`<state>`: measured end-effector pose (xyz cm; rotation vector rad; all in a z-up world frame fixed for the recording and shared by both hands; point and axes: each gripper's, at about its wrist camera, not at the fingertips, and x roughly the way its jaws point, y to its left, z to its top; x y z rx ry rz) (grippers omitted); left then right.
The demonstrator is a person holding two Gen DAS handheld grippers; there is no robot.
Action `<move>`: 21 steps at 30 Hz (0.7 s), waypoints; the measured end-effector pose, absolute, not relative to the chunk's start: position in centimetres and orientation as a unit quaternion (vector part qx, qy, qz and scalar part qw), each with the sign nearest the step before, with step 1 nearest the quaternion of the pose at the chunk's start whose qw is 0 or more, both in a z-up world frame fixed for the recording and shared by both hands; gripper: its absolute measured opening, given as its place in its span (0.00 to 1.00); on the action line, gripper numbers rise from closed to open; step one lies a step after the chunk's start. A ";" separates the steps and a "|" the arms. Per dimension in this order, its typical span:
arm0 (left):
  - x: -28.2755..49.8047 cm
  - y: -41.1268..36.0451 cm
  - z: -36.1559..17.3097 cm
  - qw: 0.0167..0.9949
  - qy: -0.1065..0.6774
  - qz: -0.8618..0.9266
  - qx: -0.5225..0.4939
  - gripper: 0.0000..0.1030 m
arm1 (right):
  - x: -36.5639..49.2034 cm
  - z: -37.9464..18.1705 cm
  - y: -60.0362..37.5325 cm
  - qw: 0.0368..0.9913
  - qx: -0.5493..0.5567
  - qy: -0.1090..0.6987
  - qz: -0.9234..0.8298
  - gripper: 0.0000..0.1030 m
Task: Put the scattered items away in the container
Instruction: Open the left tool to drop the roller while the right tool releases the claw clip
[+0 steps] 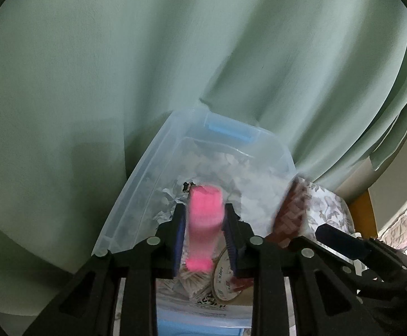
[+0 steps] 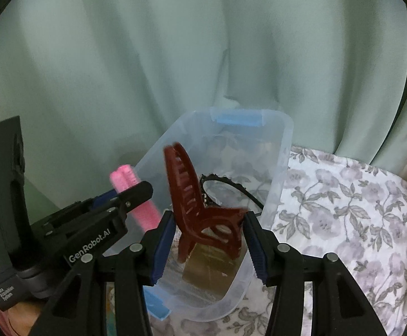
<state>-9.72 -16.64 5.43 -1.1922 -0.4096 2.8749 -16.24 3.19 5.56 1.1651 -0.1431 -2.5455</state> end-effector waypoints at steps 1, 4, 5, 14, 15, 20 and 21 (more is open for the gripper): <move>-9.6 -16.7 5.5 -0.002 -0.130 0.916 -0.380 0.39 | -16.2 5.6 3.2 0.169 0.410 -0.050 -0.895 0.53; -9.2 -16.9 5.8 -0.004 -0.136 0.915 -0.380 0.54 | -16.3 5.6 3.5 0.165 0.410 -0.051 -0.895 0.56; -9.4 -17.0 5.7 -0.002 -0.138 0.915 -0.379 0.56 | -16.3 5.6 3.6 0.164 0.411 -0.052 -0.895 0.57; -9.3 -17.2 6.1 -0.008 -0.131 0.916 -0.380 0.73 | -15.7 6.1 4.2 0.159 0.408 -0.058 -0.897 0.62; -9.1 -17.2 6.2 -0.010 -0.128 0.916 -0.379 0.74 | -15.5 6.2 4.3 0.159 0.408 -0.060 -0.897 0.63; -8.0 -16.9 7.0 -0.014 -0.115 0.920 -0.374 0.80 | -15.1 6.4 4.9 0.155 0.404 -0.065 -0.899 0.69; -7.9 -16.8 7.1 -0.015 -0.111 0.921 -0.374 0.80 | -15.0 6.4 5.1 0.155 0.403 -0.066 -0.899 0.69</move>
